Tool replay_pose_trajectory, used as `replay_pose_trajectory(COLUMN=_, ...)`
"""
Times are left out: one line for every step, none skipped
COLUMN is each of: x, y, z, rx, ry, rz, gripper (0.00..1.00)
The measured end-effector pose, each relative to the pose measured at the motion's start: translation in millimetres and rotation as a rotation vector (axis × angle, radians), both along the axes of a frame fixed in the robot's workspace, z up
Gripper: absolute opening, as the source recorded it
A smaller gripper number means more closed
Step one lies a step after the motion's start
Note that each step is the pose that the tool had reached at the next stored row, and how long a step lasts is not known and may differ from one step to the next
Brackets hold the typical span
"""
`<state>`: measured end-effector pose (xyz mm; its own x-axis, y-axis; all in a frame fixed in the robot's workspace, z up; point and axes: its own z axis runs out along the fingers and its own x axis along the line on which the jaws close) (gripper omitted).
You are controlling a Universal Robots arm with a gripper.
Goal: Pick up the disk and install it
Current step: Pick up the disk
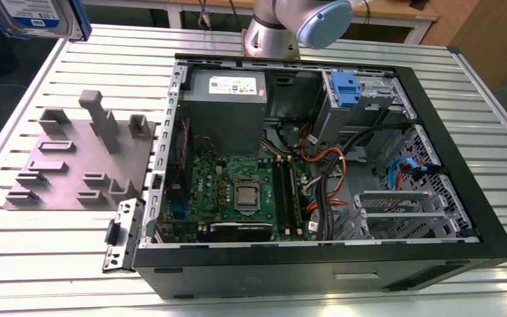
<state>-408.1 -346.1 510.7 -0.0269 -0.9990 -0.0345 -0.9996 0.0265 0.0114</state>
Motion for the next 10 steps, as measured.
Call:
replay_pose_trajectory(x=0.1, y=-0.7, z=0.0, rx=0.0, ry=-0.0001, rz=0.0, gripper=0.37)
replay_pose_trajectory(x=0.2, y=-1.2, z=0.0, rx=0.0, ry=0.0, rz=0.0, gripper=0.37)
replay_pose_trajectory(x=0.2, y=-1.5, z=0.0, rx=0.0, ry=0.0, rz=0.0, gripper=0.37)
replay_pose_trajectory(x=0.3, y=-1.6, z=0.0, rx=0.0, ry=0.0, rz=0.0, gripper=0.37)
replay_pose_trajectory(x=0.4, y=-1.8, z=0.0, rx=0.0001, ry=-0.0001, rz=0.0, gripper=0.37)
replay_pose_trajectory(x=0.5, y=-2.0, z=0.0, rx=0.0, ry=-0.0001, rz=0.0, gripper=0.37)
replay_pose_trajectory(x=0.9, y=-2.0, z=0.0, rx=0.0001, ry=-0.0001, rz=0.0, gripper=0.37)
replay_pose_trajectory(x=1.5, y=-2.0, z=0.0, rx=0.0001, ry=-0.0001, rz=0.0, gripper=0.37)
replay_pose_trajectory(x=2.5, y=-2.1, z=0.0, rx=0.0, ry=-0.0001, rz=0.0, gripper=0.37)
replay_pose_trajectory(x=3.6, y=-2.1, z=0.0, rx=0.0001, ry=-0.0001, rz=0.0, gripper=0.37)
